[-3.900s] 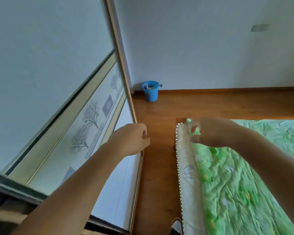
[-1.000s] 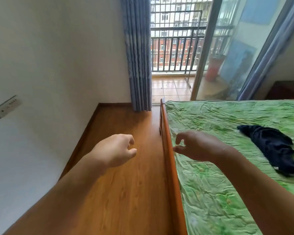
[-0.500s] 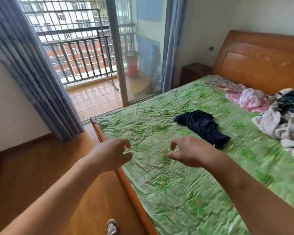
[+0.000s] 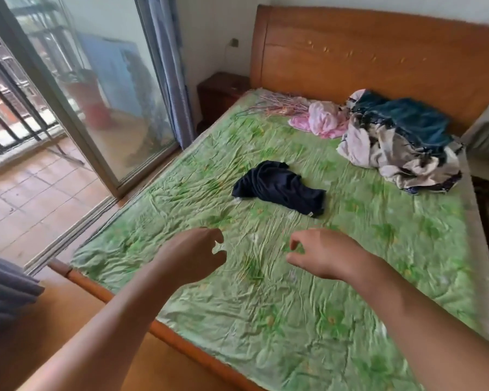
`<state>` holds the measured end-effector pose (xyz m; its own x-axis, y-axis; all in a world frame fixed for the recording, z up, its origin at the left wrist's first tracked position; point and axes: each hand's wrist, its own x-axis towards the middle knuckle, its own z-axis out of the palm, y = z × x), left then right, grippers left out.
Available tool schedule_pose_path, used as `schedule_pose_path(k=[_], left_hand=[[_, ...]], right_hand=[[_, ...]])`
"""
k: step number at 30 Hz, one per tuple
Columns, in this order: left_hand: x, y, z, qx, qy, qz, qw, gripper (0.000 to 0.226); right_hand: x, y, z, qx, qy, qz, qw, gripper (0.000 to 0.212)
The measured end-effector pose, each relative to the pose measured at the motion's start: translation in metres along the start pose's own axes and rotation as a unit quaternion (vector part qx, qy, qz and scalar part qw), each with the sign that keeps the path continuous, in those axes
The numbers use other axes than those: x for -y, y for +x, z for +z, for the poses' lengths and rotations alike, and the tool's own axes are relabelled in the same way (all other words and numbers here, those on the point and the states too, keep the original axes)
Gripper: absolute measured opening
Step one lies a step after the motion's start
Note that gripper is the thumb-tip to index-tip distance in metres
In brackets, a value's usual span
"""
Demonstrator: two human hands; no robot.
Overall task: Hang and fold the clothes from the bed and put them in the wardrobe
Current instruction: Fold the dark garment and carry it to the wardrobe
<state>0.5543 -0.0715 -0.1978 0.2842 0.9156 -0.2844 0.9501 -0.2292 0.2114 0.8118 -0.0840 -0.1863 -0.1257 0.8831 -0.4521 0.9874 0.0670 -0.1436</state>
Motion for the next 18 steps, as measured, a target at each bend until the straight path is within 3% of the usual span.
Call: schedule_pose_path(k=[8,18], left_hand=[[-0.024,0.123,0.012,0.037,0.013,0.076,0.996,0.041],[-0.032,0.310,0.078,0.072,0.051,0.122,0.989,0.042]], right_hand=[[-0.062,0.075,0.012,0.012,0.033,0.082,0.996,0.039],[-0.144,0.245,0.058,0.002,0.077,0.146,0.986,0.040]])
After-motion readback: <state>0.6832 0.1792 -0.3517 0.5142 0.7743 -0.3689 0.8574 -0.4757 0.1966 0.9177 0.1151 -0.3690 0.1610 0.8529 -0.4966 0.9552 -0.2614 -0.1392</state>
